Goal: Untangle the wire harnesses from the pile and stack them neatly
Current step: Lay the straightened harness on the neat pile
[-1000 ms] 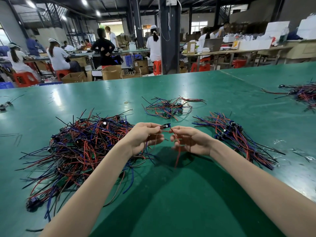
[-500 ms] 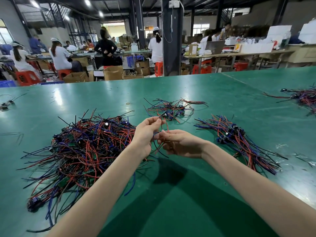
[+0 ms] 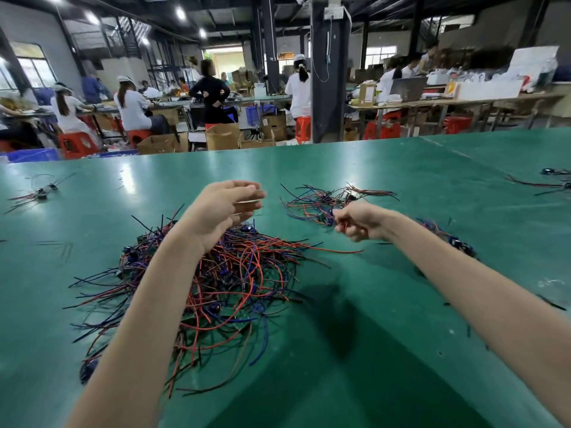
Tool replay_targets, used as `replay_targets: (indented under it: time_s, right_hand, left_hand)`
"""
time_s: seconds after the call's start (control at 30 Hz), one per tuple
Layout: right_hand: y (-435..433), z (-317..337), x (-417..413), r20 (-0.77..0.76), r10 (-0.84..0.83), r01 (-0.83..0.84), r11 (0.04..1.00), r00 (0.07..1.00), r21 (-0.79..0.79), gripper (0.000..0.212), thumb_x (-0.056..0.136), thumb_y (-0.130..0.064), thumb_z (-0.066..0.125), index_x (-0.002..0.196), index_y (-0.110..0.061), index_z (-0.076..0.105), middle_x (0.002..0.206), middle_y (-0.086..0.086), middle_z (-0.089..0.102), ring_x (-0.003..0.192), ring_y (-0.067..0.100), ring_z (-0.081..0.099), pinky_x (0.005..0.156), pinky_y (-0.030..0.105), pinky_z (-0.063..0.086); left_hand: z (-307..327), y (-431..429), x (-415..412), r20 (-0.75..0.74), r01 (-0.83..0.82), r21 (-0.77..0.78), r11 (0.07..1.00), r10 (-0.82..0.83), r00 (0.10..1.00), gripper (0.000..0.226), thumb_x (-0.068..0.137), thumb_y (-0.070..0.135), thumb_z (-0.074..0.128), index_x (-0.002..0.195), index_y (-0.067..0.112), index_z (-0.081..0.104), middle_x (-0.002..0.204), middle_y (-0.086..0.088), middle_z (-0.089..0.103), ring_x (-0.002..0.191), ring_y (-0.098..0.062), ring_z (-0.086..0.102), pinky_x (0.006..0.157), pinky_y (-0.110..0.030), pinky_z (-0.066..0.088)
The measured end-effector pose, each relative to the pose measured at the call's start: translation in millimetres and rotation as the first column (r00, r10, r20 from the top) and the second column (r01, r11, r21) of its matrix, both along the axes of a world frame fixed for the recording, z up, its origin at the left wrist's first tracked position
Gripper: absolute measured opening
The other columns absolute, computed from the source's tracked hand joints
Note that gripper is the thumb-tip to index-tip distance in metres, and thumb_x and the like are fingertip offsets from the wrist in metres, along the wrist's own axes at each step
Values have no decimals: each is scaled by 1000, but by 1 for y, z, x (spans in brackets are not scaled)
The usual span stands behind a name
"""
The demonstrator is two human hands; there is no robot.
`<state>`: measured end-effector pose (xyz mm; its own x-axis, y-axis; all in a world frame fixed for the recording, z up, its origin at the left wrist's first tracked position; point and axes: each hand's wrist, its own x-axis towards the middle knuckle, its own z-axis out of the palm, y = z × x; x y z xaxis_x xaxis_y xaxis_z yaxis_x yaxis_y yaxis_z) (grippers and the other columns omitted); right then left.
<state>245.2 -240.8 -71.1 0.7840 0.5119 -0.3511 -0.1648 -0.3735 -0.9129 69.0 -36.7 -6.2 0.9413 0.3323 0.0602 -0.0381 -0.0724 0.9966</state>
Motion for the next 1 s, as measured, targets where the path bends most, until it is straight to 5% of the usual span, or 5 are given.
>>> replay_targets:
  time_s: [0.13, 0.23, 0.43, 0.57, 1.0]
  right_hand:
    - [10, 21, 32, 35, -55, 55, 998, 998, 7, 38, 98, -38, 46, 118, -6, 46, 108, 18, 53, 74, 18, 65, 56, 22, 48]
    - [17, 16, 45, 138, -147, 162, 982, 979, -98, 70, 94, -55, 44, 146, -11, 28, 148, 20, 32, 116, 35, 54, 87, 38, 48]
    - [31, -33, 9, 666, -97, 351, 900, 740, -259, 37, 95, -31, 42, 64, -11, 44, 96, 21, 48, 86, 25, 45, 81, 29, 37]
    - [27, -70, -29, 724, 56, 248, 919, 687, -306, 34, 97, -31, 46, 120, -7, 57, 126, 13, 45, 120, 26, 43, 107, 40, 31]
    - [19, -78, -59, 902, 223, 375, 852, 370, -365, 28, 98, -24, 38, 106, -7, 59, 115, 11, 52, 109, 25, 46, 93, 36, 38]
  left_hand:
    - [7, 24, -12, -8, -68, 89, 994, 69, 998, 13, 97, 11, 49, 100, 8, 61, 95, -3, 68, 84, -13, 64, 83, -27, 51]
    - [6, 48, -17, -12, -201, 159, 967, 205, 979, 13, 97, 8, 48, 97, 8, 61, 96, -5, 67, 82, -14, 62, 79, -25, 51]
    - [-23, 89, -6, 38, -406, 560, 722, 467, 883, 24, 90, -3, 47, 106, 1, 65, 102, -11, 65, 89, -21, 58, 81, -30, 48]
    - [-46, 85, 5, 46, -311, 833, 458, 504, 863, 29, 92, 5, 45, 110, 10, 67, 115, -11, 66, 98, -29, 61, 90, -38, 50]
    - [-39, 76, 56, 109, -75, 993, -88, 484, 868, 30, 86, 11, 51, 101, 27, 71, 102, 0, 70, 95, -23, 60, 90, -35, 30]
